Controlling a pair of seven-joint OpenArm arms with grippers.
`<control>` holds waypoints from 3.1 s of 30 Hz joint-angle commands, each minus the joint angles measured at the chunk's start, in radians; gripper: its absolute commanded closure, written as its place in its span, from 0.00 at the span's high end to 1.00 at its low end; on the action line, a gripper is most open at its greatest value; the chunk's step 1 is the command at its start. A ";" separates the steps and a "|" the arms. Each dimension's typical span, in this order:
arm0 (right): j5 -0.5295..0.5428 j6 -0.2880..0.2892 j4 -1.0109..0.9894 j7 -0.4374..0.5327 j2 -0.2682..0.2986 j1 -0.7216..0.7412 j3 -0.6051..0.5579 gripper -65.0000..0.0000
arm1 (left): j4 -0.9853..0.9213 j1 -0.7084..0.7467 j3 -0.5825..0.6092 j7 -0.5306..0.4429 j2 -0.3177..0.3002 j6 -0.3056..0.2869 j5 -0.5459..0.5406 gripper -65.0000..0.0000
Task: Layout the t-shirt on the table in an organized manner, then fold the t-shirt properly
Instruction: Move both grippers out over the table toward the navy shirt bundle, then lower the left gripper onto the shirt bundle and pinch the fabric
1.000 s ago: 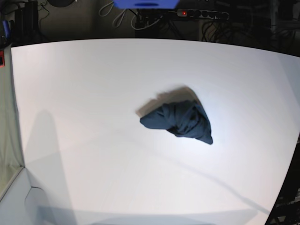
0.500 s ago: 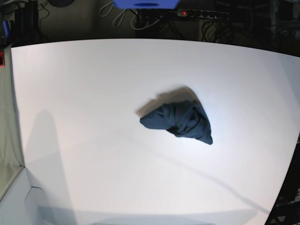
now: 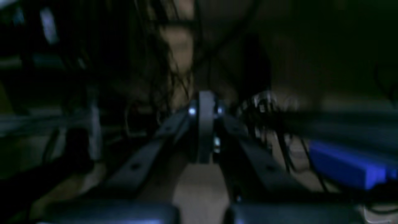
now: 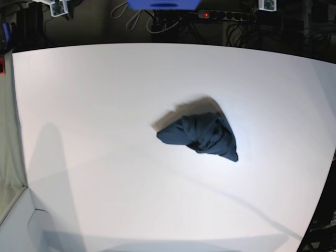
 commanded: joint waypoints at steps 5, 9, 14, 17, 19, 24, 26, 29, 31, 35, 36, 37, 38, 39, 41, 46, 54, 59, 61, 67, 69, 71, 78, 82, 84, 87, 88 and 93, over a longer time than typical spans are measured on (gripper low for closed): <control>0.000 0.001 0.091 -0.010 -0.003 0.046 -0.002 0.00 | 0.124 0.019 -0.008 -0.023 -0.003 0.003 0.000 0.00; 0.000 0.001 0.127 -0.076 -0.041 0.130 -0.004 0.00 | 0.156 0.006 -0.005 -0.026 0.004 0.003 -0.022 0.00; 0.000 0.001 0.131 -0.126 -0.062 0.219 -0.005 0.00 | 0.156 -0.047 -0.034 -0.023 0.003 0.003 -0.149 0.01; 0.000 0.003 0.133 -0.131 -0.069 0.258 -0.007 0.00 | 0.167 -0.082 -0.052 -0.023 0.000 0.003 -0.238 0.01; 0.000 0.003 0.133 -0.131 -0.073 0.288 -0.027 0.00 | 0.171 -0.102 -0.066 -0.022 0.000 0.001 -0.289 0.01; 0.000 0.003 0.143 -0.131 -0.075 0.337 -0.083 0.14 | 0.171 -0.160 -0.077 -0.022 -0.002 0.001 -0.310 0.02; 0.000 0.003 0.143 -0.131 -0.075 0.350 -0.109 0.23 | 0.171 -0.182 -0.078 -0.022 -0.002 0.001 -0.310 0.09; 0.000 0.003 0.143 -0.133 -0.075 0.373 -0.145 0.36 | 0.171 -0.223 -0.078 -0.022 -0.010 -0.001 -0.310 0.36; 0.000 0.003 0.143 -0.153 -0.075 0.385 -0.163 0.42 | 0.170 -0.255 -0.071 -0.022 -0.026 -0.002 -0.310 0.52; 0.000 0.003 0.143 -0.238 -0.073 0.439 -0.191 0.47 | 0.159 -0.341 -0.069 -0.022 -0.051 0.001 -0.310 0.66; 0.000 0.003 0.143 -0.261 -0.073 0.451 -0.191 0.47 | 0.159 -0.369 -0.069 -0.022 -0.051 0.001 -0.310 0.66; 0.000 0.003 0.143 -0.280 -0.075 0.459 -0.192 0.47 | 0.157 -0.390 -0.069 -0.020 -0.051 0.003 -0.310 0.66; 0.000 0.003 0.143 -0.292 -0.075 0.468 -0.201 0.47 | 0.156 -0.416 -0.069 -0.006 -0.051 0.003 -0.310 0.66; 0.000 0.003 0.143 -0.301 -0.075 0.477 -0.211 0.47 | 0.148 -0.445 -0.069 0.024 -0.049 0.003 -0.310 0.66; 0.000 0.003 0.142 -0.314 -0.075 0.486 -0.220 0.47 | 0.136 -0.519 -0.069 0.113 -0.046 -0.002 -0.312 0.66; 0.000 0.003 0.140 -0.318 -0.075 0.500 -0.220 0.47 | 0.090 -0.691 -0.054 0.336 -0.023 -0.005 -0.309 0.66; 0.000 0.003 0.139 -0.318 -0.075 0.501 -0.217 0.47 | -0.050 -0.817 0.075 0.380 -0.039 -0.005 -0.293 0.66; 0.000 0.003 0.139 -0.318 -0.075 0.501 -0.212 0.47 | -0.064 -0.831 0.198 0.379 -0.056 -0.005 -0.129 0.65; 0.000 0.003 0.139 -0.318 -0.075 0.501 -0.212 0.47 | -0.057 -0.831 0.223 0.377 -0.051 -0.005 -0.054 0.65; 0.000 0.003 0.139 -0.318 -0.075 0.501 -0.212 0.47 | -0.068 -0.858 0.269 0.377 -0.046 -0.005 0.084 0.65; 0.000 0.003 0.137 -0.318 -0.075 0.501 -0.212 0.47 | -0.068 -0.860 0.269 0.377 -0.046 -0.005 0.089 0.65; 0.000 0.003 0.137 -0.318 -0.075 0.501 -0.212 0.47 | -0.070 -0.875 0.270 0.377 -0.046 -0.005 0.089 0.65; 0.000 0.003 0.137 -0.318 -0.075 0.500 -0.212 0.47 | -0.165 -0.921 0.281 0.377 -0.045 -0.005 0.082 0.65; 0.000 0.003 0.137 -0.318 -0.075 0.500 -0.212 0.47 | -0.208 -0.930 0.321 0.377 -0.046 -0.005 0.089 0.47; 0.000 0.003 0.137 -0.318 -0.075 0.500 -0.212 0.47 | -0.212 -0.941 0.335 0.377 -0.046 -0.005 0.089 0.31; -0.002 0.003 0.137 -0.318 -0.075 0.500 -0.211 0.47 | -0.217 -0.941 0.338 0.377 -0.046 -0.004 0.086 0.05; -0.002 0.003 0.137 -0.318 -0.075 0.500 -0.211 0.47 | -0.217 -0.940 0.338 0.377 -0.046 -0.002 0.082 0.00; -0.002 0.003 0.137 -0.318 -0.075 0.501 -0.211 0.47 | -0.209 -0.935 0.335 0.377 -0.046 -0.002 0.082 0.01</control>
